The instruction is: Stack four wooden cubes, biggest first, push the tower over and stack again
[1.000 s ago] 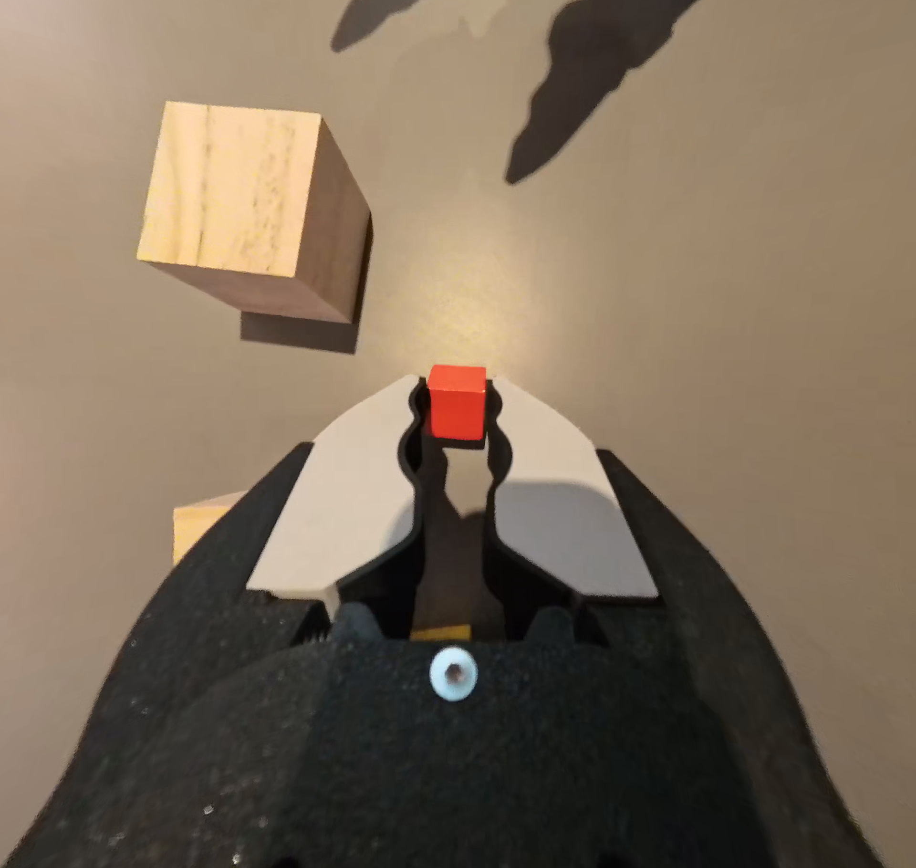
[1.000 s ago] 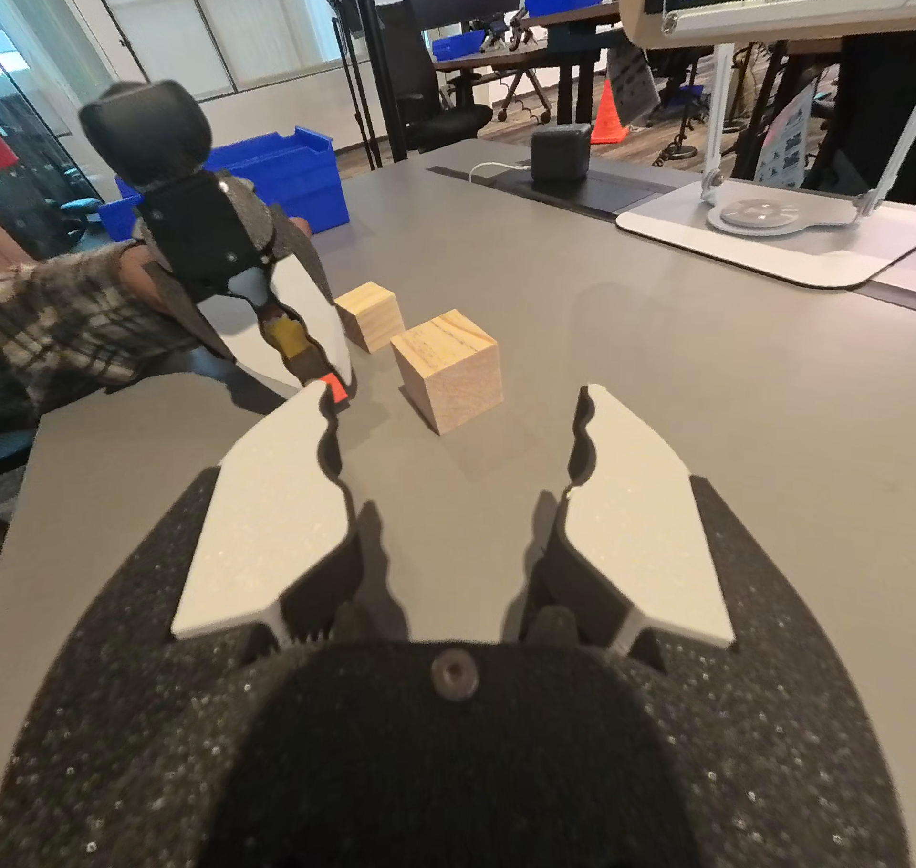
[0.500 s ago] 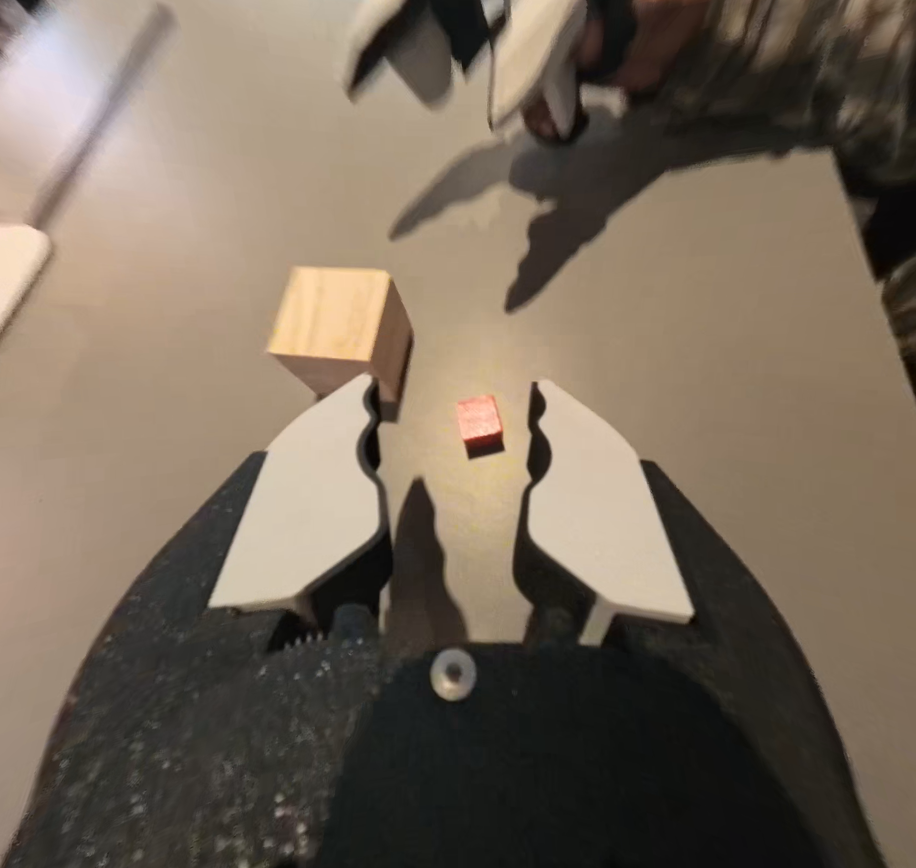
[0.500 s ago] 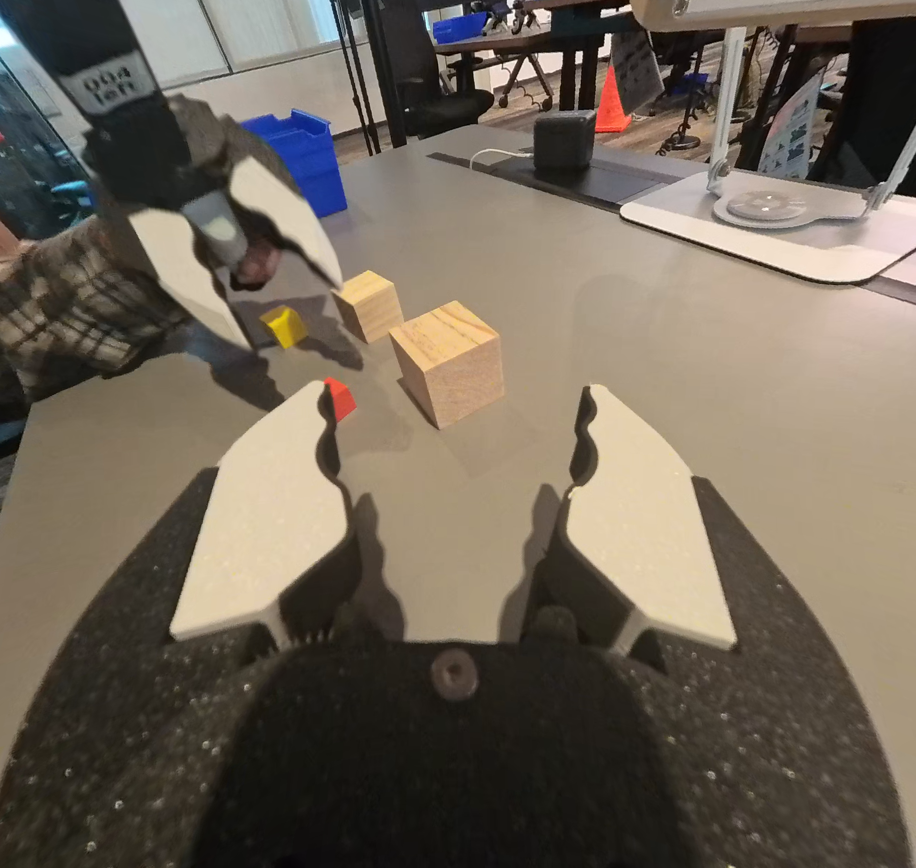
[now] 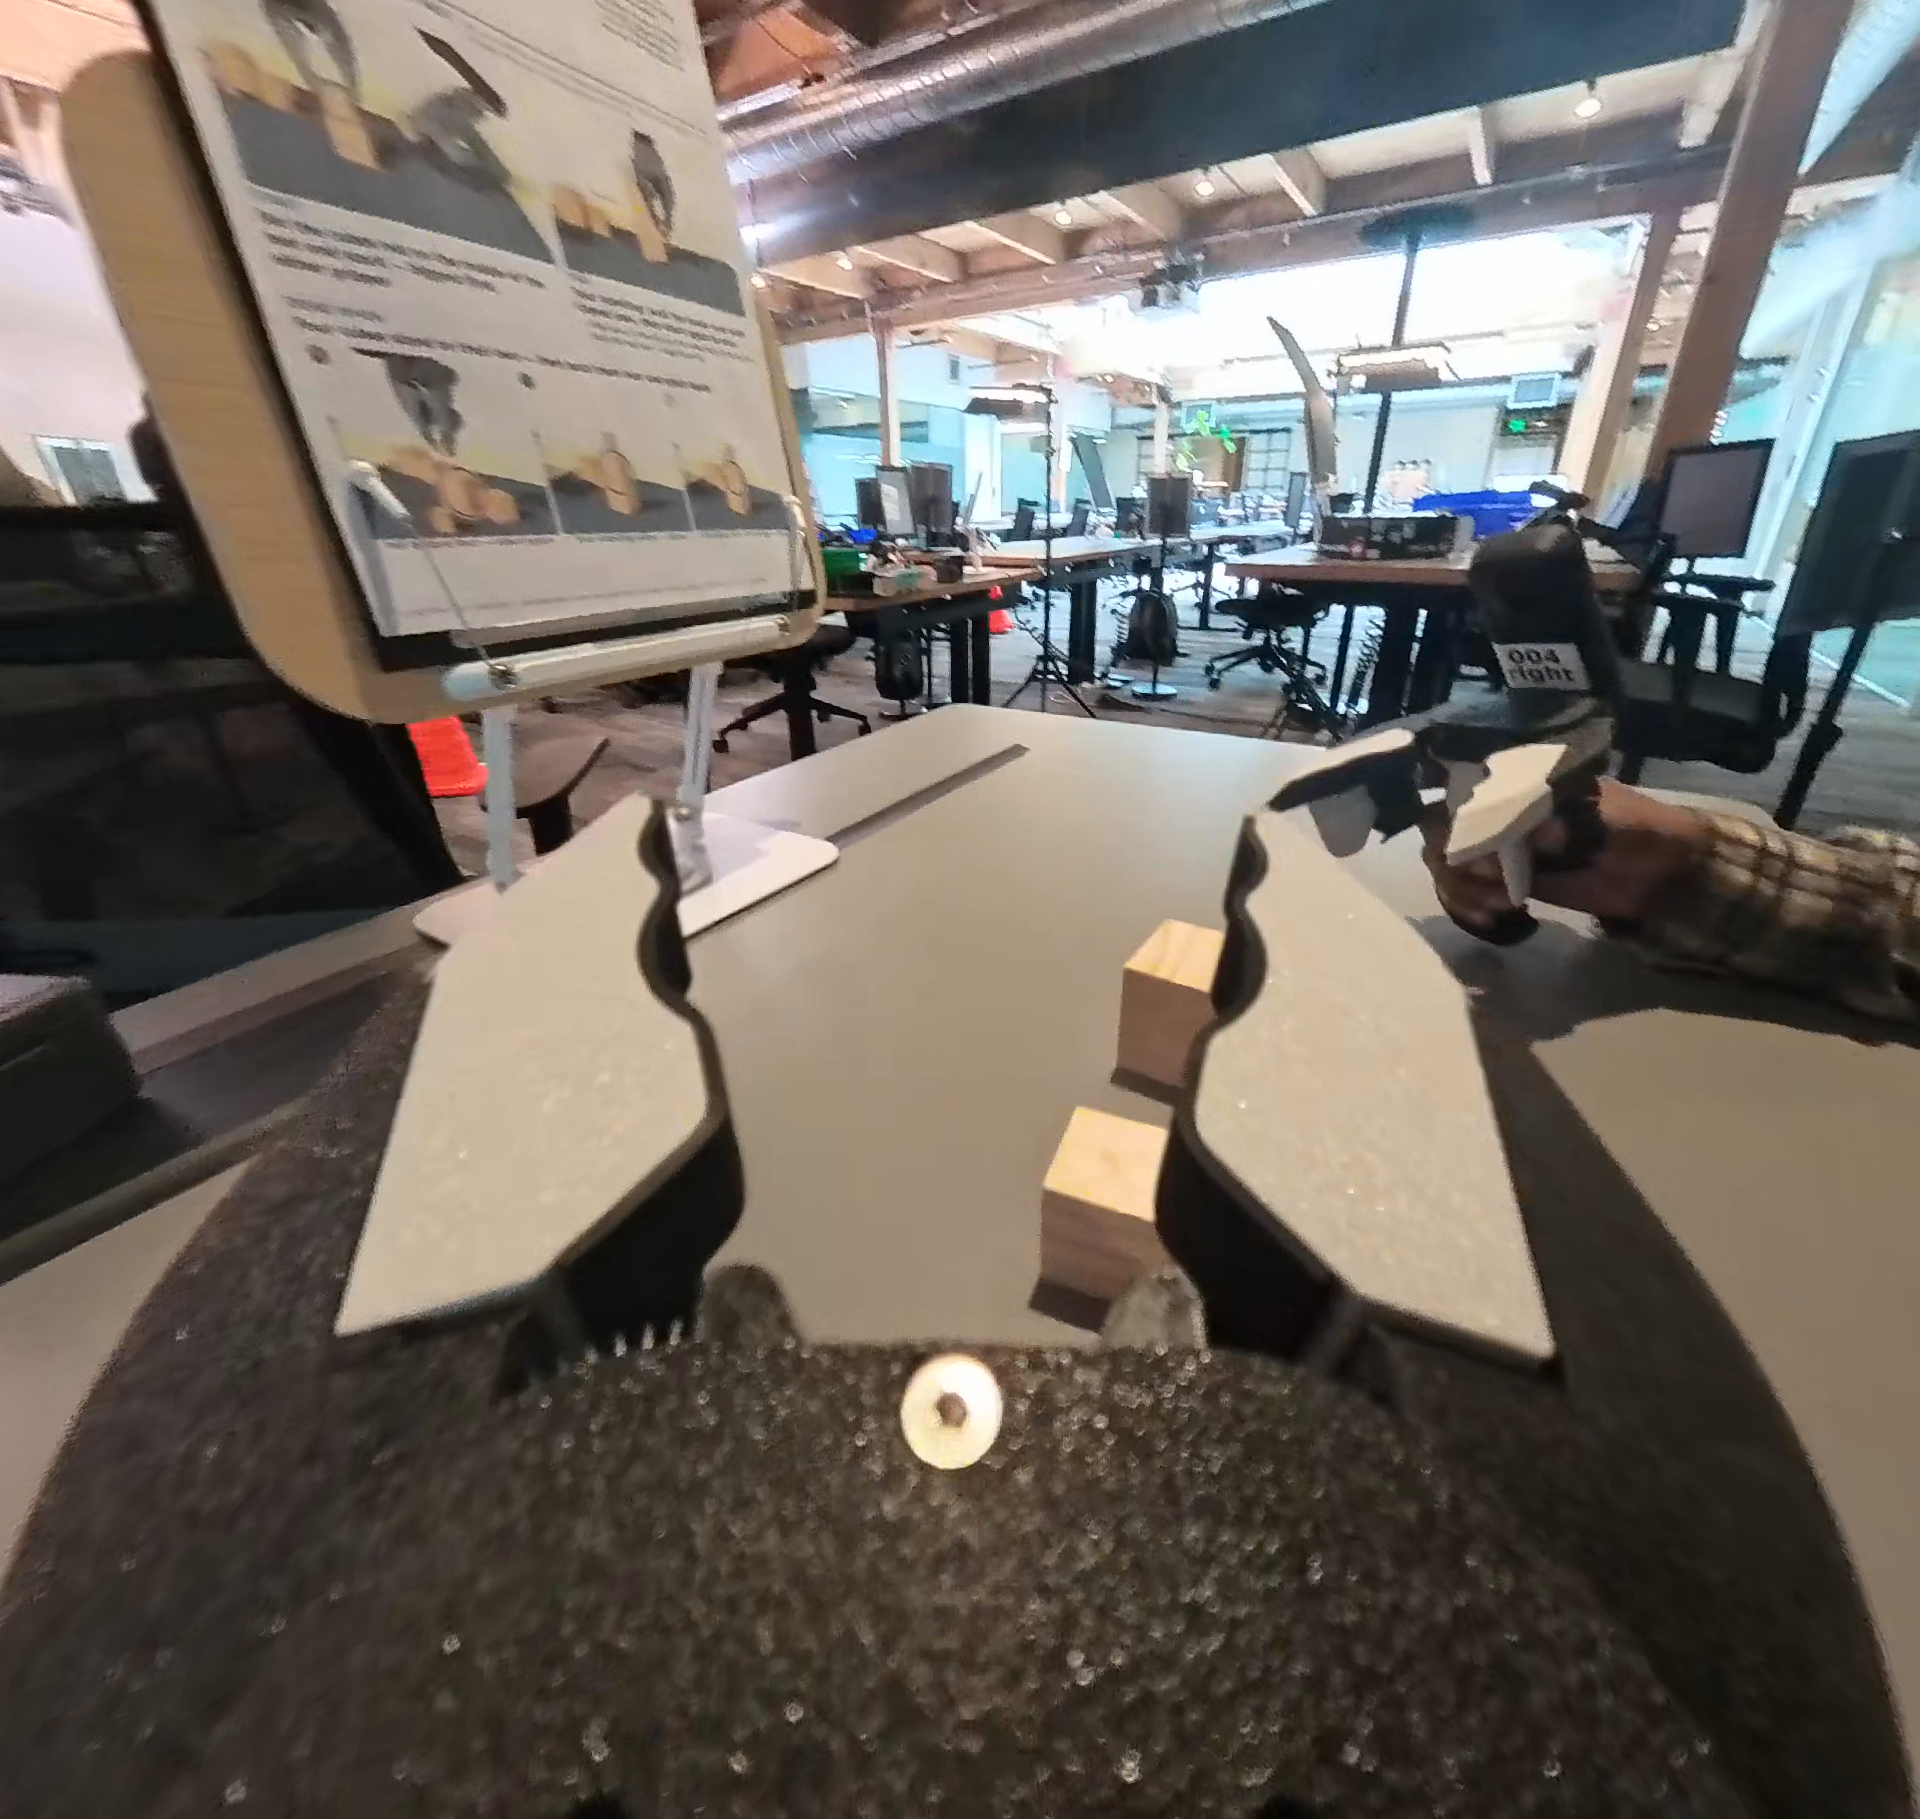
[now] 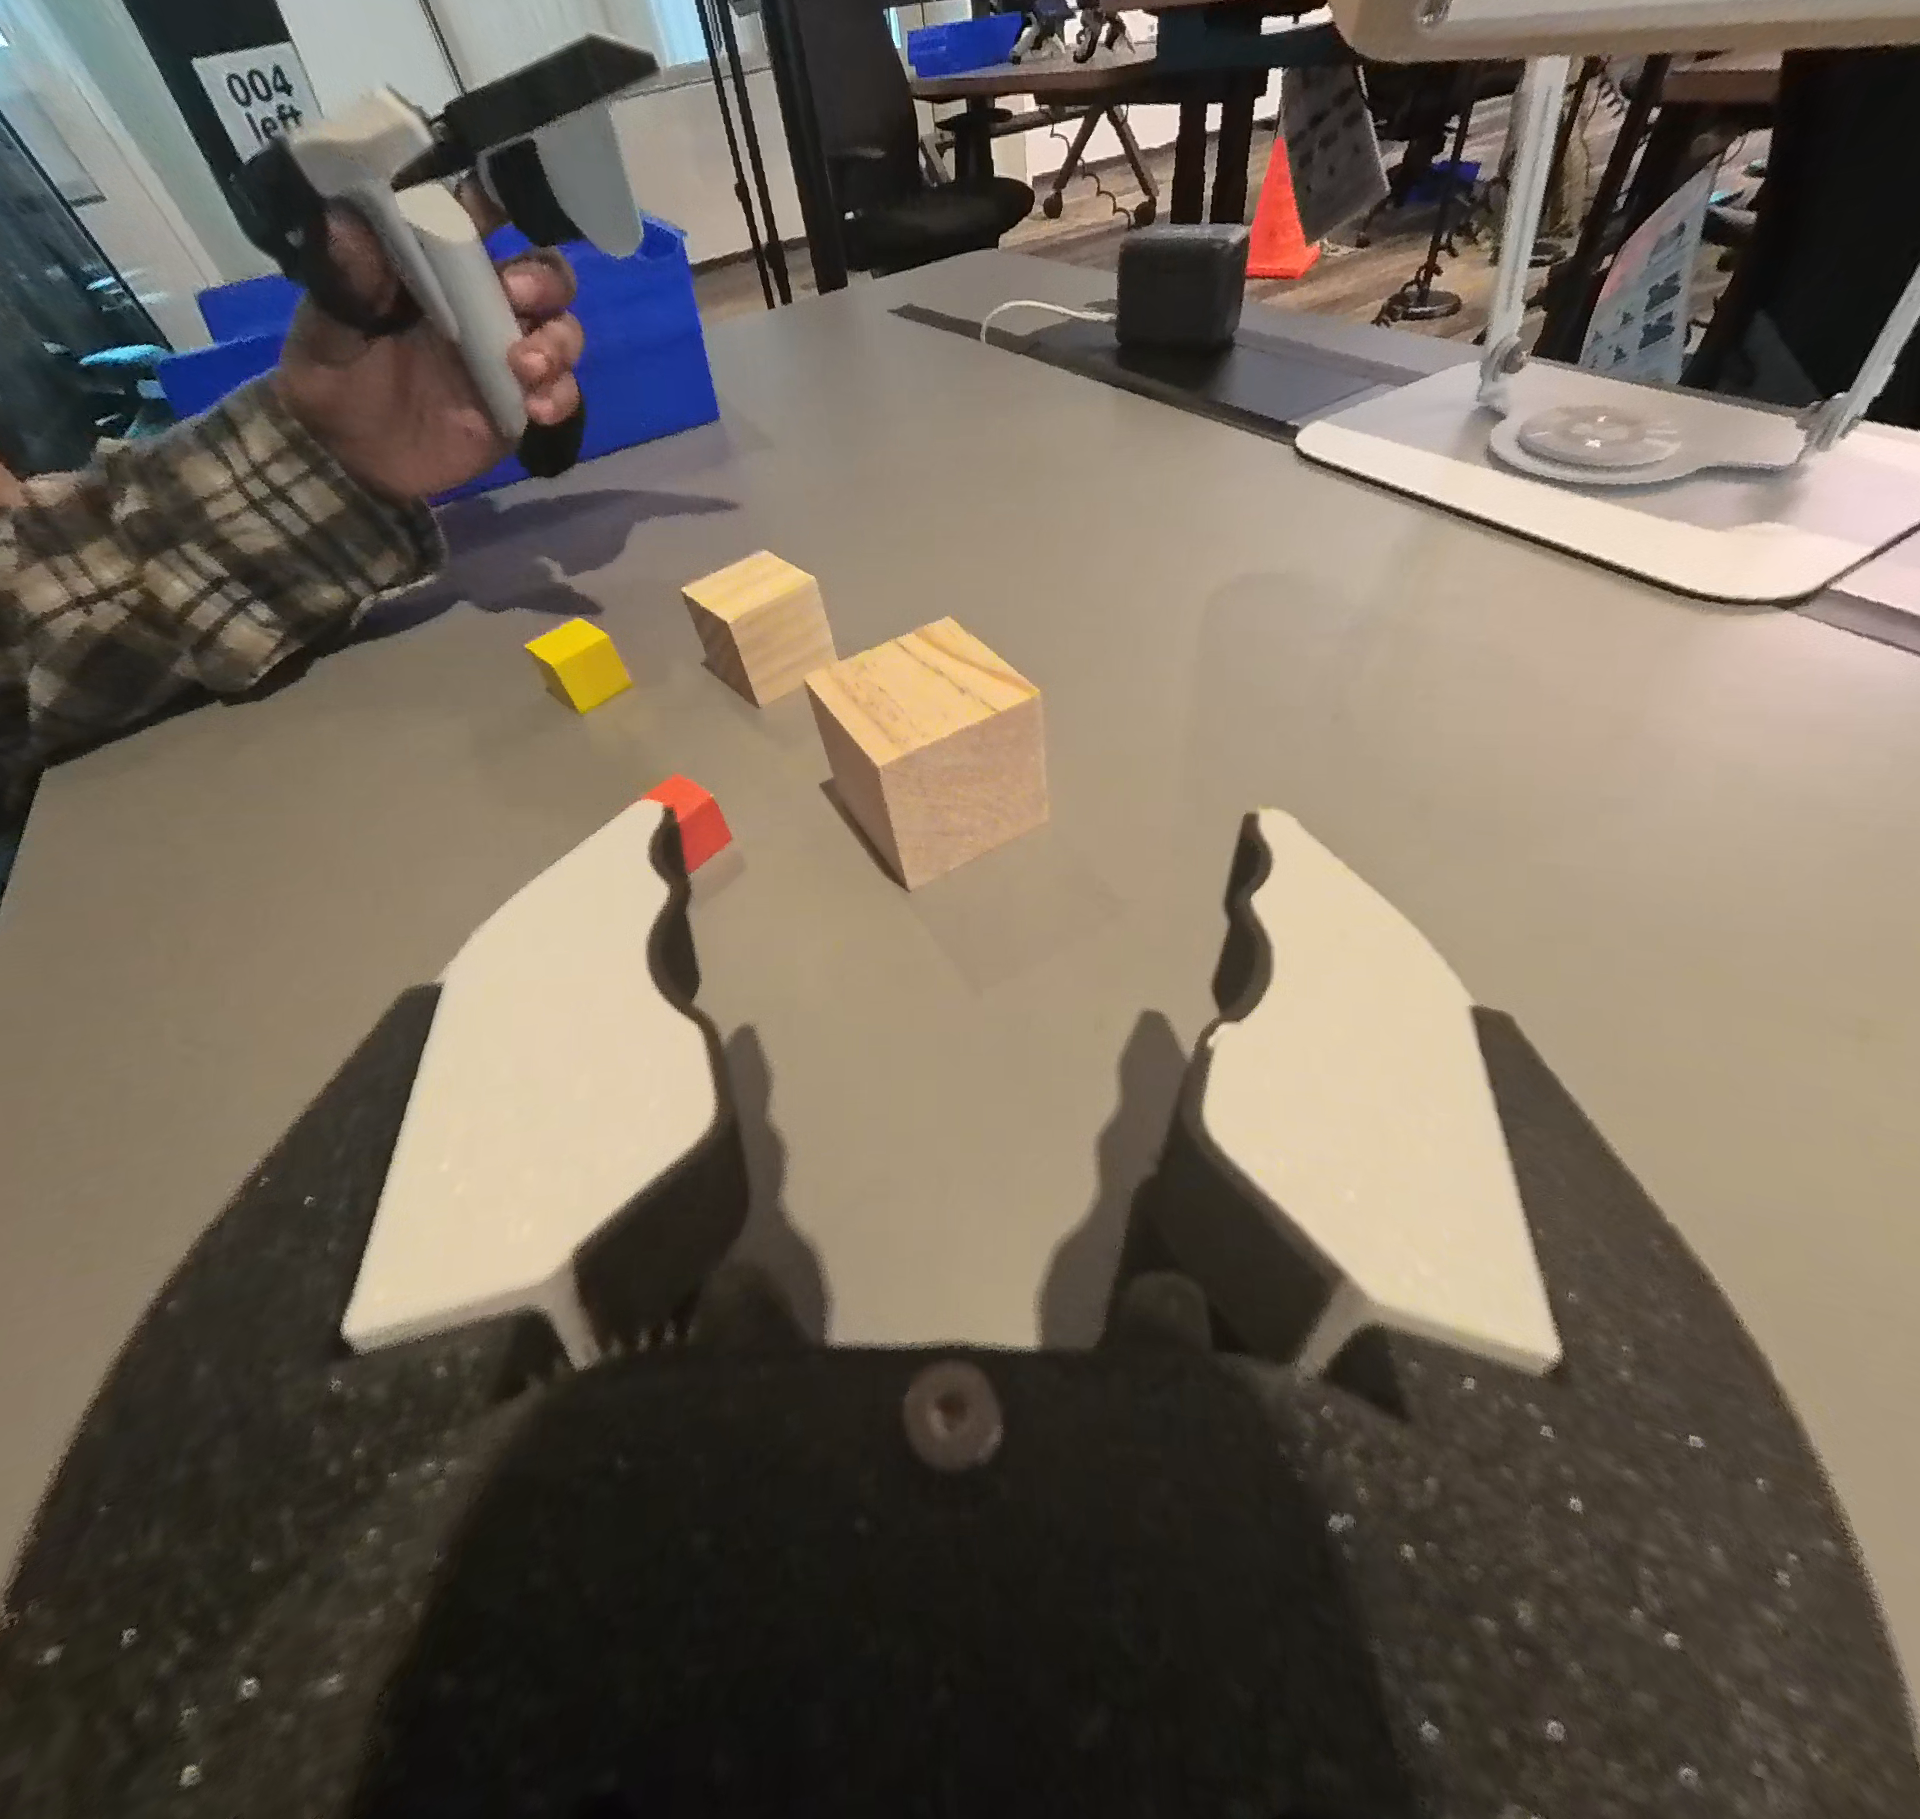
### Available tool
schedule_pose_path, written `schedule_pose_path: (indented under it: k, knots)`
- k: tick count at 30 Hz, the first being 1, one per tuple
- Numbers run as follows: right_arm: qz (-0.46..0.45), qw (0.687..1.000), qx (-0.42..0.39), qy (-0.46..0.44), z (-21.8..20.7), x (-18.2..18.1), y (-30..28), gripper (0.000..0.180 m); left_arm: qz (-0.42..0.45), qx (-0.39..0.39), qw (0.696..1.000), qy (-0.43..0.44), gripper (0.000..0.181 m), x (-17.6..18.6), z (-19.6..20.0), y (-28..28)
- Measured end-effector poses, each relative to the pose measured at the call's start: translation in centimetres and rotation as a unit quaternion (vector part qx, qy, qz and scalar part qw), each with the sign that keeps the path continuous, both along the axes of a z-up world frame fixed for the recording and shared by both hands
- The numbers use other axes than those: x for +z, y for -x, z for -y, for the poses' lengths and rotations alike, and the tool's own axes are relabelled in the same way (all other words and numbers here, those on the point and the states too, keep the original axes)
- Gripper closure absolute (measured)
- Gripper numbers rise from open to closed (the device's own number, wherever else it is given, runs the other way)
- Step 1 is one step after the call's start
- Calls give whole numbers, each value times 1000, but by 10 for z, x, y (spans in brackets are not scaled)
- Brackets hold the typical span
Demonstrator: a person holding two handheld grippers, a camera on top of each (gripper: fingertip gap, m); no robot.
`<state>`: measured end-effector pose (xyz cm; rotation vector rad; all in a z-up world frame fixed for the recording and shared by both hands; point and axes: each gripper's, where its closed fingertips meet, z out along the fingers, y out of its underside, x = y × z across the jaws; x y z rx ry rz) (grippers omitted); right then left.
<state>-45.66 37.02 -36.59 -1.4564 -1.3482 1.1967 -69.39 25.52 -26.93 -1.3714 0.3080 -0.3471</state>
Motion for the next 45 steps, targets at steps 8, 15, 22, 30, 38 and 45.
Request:
schedule_pose_path:
  k: [8,15,22,30,38,45]
  knots:
    - [27,996,28,-74,8,45,26,77,-5,27,1000,-12,80,5,4,7]
    - [162,962,133,-176,36,46,85,68,-9,50,999,3,79,0,3,19]
    - [283,902,245,-217,71,16,132,73,8,74,997,16,84,-6,3,42]
    - [397,824,319,-249,93,-22,161,90,-2,93,995,20,90,-6,5,52]
    - [453,788,333,-251,96,-48,174,93,3,116,993,28,92,-9,7,68]
    - [486,773,330,-239,95,-67,175,105,14,125,991,33,93,-9,7,74]
